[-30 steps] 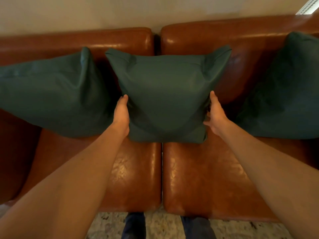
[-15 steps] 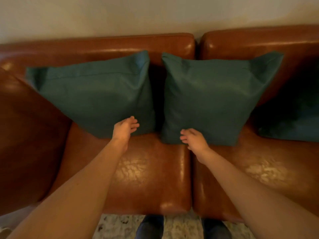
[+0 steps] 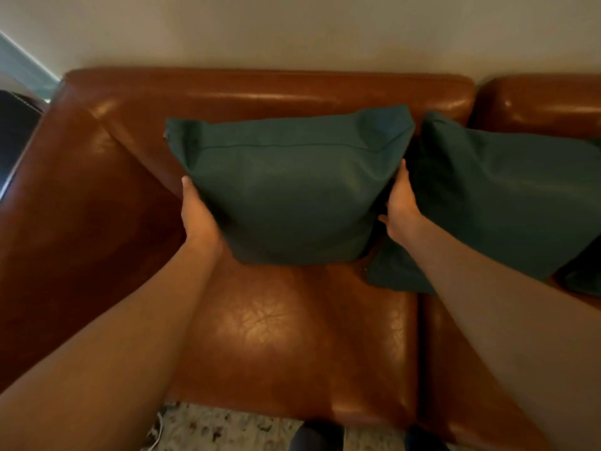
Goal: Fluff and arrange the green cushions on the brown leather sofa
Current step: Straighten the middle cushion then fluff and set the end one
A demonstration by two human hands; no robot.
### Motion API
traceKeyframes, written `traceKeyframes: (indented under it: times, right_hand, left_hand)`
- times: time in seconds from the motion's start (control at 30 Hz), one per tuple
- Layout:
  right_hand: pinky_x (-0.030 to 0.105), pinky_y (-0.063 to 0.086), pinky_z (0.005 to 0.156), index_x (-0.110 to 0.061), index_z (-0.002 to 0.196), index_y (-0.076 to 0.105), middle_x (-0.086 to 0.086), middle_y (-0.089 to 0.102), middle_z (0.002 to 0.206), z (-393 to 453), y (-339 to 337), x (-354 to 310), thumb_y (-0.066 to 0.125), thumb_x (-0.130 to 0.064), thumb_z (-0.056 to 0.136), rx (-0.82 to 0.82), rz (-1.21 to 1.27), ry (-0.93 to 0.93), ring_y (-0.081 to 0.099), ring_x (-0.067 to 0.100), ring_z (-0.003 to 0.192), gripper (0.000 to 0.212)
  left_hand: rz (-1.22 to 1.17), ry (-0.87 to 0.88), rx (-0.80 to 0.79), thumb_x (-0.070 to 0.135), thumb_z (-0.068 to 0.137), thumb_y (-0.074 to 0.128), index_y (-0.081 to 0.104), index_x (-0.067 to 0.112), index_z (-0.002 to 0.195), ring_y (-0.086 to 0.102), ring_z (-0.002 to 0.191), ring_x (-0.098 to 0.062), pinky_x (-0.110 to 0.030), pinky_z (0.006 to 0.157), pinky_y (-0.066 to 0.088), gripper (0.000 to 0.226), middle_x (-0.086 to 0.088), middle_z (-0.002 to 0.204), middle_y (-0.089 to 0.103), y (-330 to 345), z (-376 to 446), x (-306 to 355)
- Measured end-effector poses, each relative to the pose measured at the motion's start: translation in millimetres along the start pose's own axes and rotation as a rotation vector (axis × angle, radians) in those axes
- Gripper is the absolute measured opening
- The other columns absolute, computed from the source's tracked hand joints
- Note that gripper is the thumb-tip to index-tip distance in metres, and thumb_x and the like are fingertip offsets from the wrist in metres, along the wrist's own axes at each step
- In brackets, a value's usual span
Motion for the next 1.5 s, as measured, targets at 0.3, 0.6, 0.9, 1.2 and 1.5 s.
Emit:
traceKeyframes:
  times: [0.3,0.6,0.9,1.2,1.5]
  right_hand:
    - [0.041,0.036,0.109,-0.037,0.121,0.055,-0.012,0.059,0.111,-16.1,34.4,-9.0,0.03,-0.066,0.091,-0.142,-0.088,-0.079,0.051,0.014,0.114,0.048]
    - [0.044,0.037,0.109,-0.039,0.12,0.055,-0.008,0.059,0.123,-38.0,79.9,0.2,0.03,-0.064,0.092,-0.254,-0.088,-0.074,0.052,0.015,0.116,0.045]
    - [0.04,0.038,0.103,-0.039,0.12,0.056,-0.01,0.06,0.122,-40.8,160.9,12.5,0.03,-0.067,0.09,-0.218,-0.048,-0.045,0.054,0.011,0.11,0.048]
    - [0.036,0.04,0.093,-0.037,0.118,0.053,-0.013,0.059,0.109,-43.9,202.3,16.1,0.027,-0.057,0.096,-0.068,-0.002,-0.082,0.055,0.01,0.101,0.04]
    - [0.027,0.041,0.075,-0.029,0.132,0.048,-0.015,0.056,0.1,-50.2,205.3,35.9,0.025,-0.052,0.098,0.022,0.023,-0.069,0.052,0.003,0.087,0.046]
  left_hand:
    - [0.033,-0.013,-0.124,0.067,0.088,0.042,0.062,0.032,0.123,0.059,0.118,-0.017,-0.04,0.109,0.043,0.054,0.006,0.129,0.065,6.4,-4.3,20.6]
    - [0.06,0.06,-0.14,0.071,0.084,0.044,0.063,0.035,0.124,0.062,0.114,-0.015,-0.043,0.107,0.044,0.057,0.01,0.122,0.068,-24.1,9.9,59.7]
    - [0.154,0.064,-0.202,0.063,0.092,0.036,0.062,0.045,0.108,0.059,0.115,-0.014,-0.042,0.101,0.047,0.036,0.016,0.111,0.067,-63.2,66.4,108.2]
    - [0.134,0.043,-0.35,0.055,0.096,0.035,0.066,0.038,0.106,0.062,0.112,-0.011,-0.034,0.099,0.048,0.037,0.012,0.112,0.072,-74.9,118.5,119.8]
    - [0.216,-0.028,-0.36,0.059,0.096,0.032,0.064,0.042,0.102,0.059,0.115,-0.015,-0.041,0.104,0.044,0.037,0.013,0.112,0.068,-90.0,132.8,96.6]
Point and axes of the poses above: each hand's wrist, its own z-axis towards the middle knuckle, its own y-axis out of the palm, x = y × z, the point moved 9 cm from there along z, towards the middle knuckle
